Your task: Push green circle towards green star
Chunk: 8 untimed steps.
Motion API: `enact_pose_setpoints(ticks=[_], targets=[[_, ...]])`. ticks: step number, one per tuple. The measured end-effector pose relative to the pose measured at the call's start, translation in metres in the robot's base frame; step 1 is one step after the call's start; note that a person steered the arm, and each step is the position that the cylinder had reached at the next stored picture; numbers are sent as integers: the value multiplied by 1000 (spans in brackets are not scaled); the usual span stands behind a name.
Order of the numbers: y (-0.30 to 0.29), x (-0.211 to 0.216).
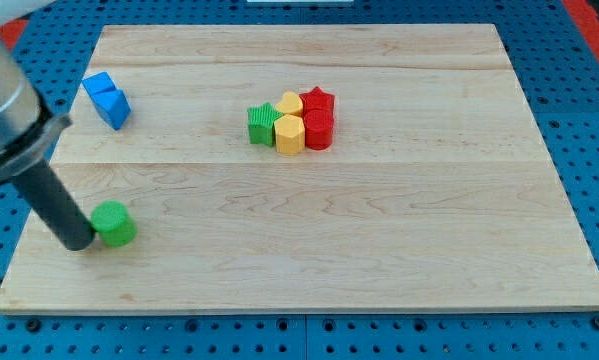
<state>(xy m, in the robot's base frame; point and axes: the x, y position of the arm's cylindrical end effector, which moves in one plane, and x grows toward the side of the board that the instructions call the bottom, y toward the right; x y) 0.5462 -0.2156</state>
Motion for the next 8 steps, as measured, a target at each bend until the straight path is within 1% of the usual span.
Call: enact_pose_setpoints(ticks=[2, 3, 6, 8], targets=[[63, -3], [79, -8], [91, -60], [91, -106]])
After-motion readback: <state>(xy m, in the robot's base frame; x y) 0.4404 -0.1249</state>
